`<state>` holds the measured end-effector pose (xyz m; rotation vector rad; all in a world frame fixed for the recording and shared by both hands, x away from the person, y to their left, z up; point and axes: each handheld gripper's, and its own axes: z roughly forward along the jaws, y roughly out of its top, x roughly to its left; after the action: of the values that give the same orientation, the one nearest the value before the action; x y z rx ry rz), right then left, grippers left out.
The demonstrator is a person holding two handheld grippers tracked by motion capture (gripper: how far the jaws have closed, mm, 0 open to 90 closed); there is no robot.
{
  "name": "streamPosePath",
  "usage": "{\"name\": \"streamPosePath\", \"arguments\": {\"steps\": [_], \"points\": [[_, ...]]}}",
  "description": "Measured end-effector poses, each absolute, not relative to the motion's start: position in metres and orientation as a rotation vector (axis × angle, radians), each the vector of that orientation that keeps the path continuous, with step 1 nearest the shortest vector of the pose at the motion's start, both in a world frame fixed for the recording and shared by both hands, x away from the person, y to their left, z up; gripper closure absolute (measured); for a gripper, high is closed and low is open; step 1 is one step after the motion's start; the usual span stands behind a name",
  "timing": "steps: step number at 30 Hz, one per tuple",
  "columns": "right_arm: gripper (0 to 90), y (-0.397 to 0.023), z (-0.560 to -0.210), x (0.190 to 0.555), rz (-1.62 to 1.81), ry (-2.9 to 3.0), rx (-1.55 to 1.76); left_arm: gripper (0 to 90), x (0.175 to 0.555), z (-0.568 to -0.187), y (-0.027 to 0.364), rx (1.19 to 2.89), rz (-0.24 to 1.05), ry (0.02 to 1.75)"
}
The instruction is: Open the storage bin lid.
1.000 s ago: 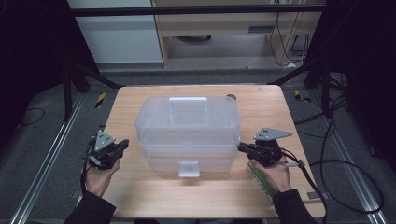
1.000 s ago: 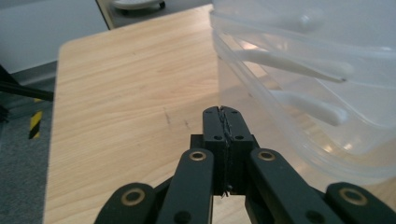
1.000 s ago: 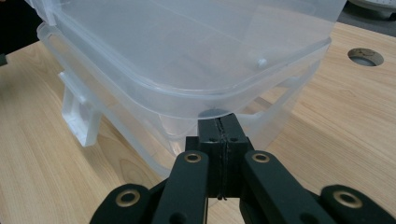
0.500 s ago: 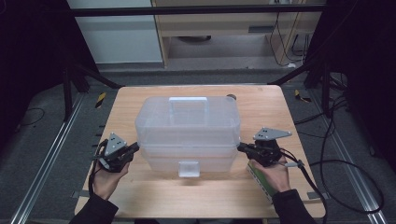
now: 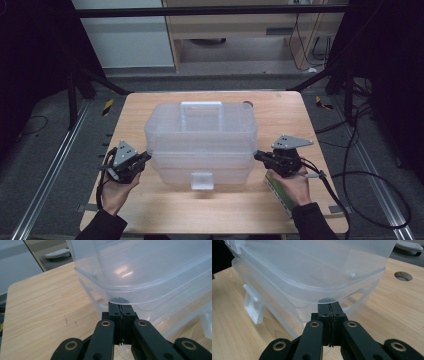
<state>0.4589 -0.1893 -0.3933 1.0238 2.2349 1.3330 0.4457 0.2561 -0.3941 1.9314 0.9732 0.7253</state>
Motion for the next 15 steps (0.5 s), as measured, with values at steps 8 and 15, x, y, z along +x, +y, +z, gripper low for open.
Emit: {"name": "streamPosePath", "arguments": {"steps": [8, 15], "points": [[90.0, -0.1895, -0.3894, 0.4598, 1.369, 2.181, 1.031, 89.1, 0.4484, -0.3884, 0.2547, 1.909, 0.737, 0.969], [90.0, -0.1898, -0.3854, 0.4622, 1.392, 2.162, 1.036, 89.1, 0.4522, -0.3839, 0.2511, 1.904, 0.749, 0.952]]}}
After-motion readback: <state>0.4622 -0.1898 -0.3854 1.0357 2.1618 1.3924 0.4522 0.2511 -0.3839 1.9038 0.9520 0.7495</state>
